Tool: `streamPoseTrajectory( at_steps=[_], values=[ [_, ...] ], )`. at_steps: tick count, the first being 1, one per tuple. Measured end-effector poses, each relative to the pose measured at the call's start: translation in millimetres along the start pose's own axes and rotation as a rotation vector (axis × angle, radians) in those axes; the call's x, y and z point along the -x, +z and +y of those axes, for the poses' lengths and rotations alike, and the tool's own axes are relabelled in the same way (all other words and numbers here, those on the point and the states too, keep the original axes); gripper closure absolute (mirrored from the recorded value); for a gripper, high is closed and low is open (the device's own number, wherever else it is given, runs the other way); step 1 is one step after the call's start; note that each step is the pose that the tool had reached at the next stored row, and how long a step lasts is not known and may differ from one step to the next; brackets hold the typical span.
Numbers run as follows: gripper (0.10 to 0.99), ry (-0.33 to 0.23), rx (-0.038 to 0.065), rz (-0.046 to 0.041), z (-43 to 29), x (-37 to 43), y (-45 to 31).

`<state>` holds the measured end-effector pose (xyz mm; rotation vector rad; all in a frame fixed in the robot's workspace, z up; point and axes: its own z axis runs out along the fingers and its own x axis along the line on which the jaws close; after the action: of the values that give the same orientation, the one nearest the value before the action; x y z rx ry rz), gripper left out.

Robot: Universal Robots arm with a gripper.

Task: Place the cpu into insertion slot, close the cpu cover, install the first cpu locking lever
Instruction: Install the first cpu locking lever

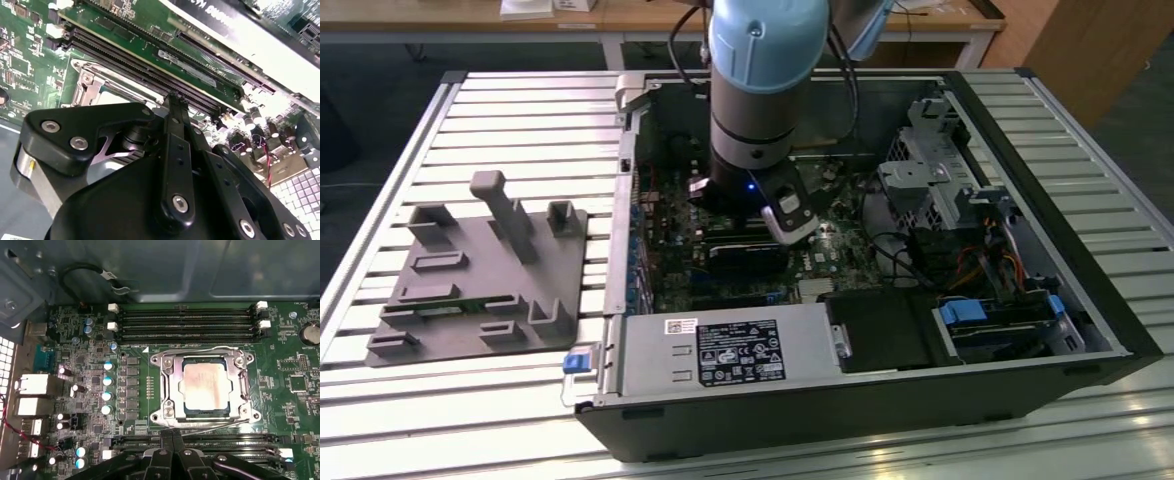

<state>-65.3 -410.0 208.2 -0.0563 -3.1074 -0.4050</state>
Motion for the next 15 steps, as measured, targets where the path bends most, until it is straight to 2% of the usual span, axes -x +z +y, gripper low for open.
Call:
streamPoseTrajectory(
  at_steps=[7,10,15],
  values=[
    [0.98,0.0,0.031,0.0011,-1.9,-2.2,6.7],
    [0.98,0.0,0.04,0.0013,-2.6,-2.5,9.3],
    [0.98,0.0,0.049,0.0016,-3.6,-6.4,12.7]
  ],
)
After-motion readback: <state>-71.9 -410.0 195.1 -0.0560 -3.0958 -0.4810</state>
